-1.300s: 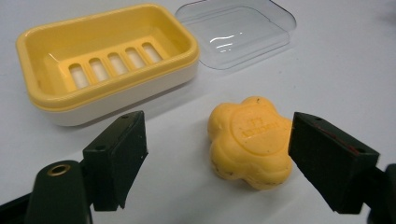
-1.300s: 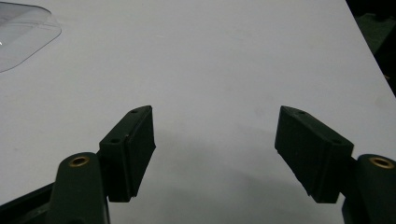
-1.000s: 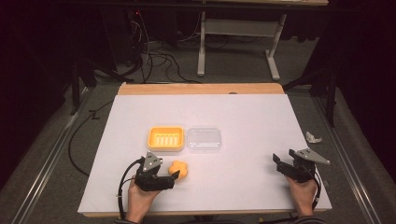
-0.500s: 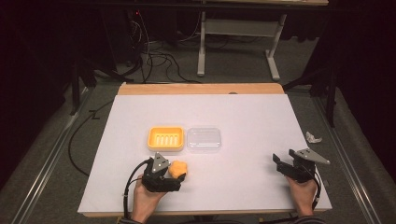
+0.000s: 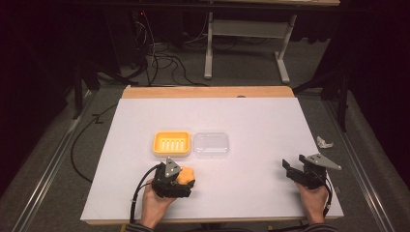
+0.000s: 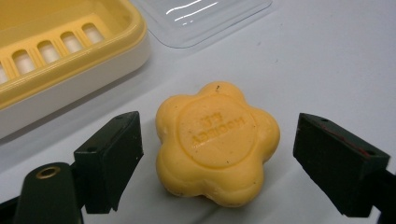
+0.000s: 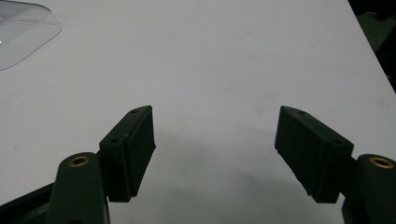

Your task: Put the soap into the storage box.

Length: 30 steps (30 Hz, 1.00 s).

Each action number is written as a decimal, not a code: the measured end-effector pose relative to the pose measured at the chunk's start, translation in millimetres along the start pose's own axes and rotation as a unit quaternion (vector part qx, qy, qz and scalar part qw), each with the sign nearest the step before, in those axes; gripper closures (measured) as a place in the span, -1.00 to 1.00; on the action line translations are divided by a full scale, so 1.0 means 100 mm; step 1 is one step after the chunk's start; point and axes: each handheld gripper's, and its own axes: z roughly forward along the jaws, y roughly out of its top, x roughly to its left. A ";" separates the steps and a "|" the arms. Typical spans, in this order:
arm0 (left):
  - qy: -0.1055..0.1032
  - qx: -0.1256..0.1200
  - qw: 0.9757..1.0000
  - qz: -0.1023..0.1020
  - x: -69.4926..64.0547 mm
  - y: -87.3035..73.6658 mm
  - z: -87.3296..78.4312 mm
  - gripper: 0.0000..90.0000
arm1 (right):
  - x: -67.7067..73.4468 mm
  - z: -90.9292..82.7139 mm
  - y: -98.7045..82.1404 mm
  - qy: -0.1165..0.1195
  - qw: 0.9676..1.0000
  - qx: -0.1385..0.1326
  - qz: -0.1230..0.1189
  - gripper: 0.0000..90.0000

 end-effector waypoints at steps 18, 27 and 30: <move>0.012 0.011 1.000 0.007 -0.04 0.00 0.12 -0.62 | 0.00 0.00 0.00 -0.001 1.000 -0.002 0.001 -0.36; 0.023 0.014 1.000 0.008 -0.07 -0.01 0.16 -0.51 | 0.00 -0.01 0.00 -0.001 1.000 -0.002 0.002 -0.36; 0.033 0.014 0.999 0.010 -0.08 -0.01 0.17 -0.46 | 0.00 -0.01 0.00 -0.002 1.000 -0.003 0.002 -0.36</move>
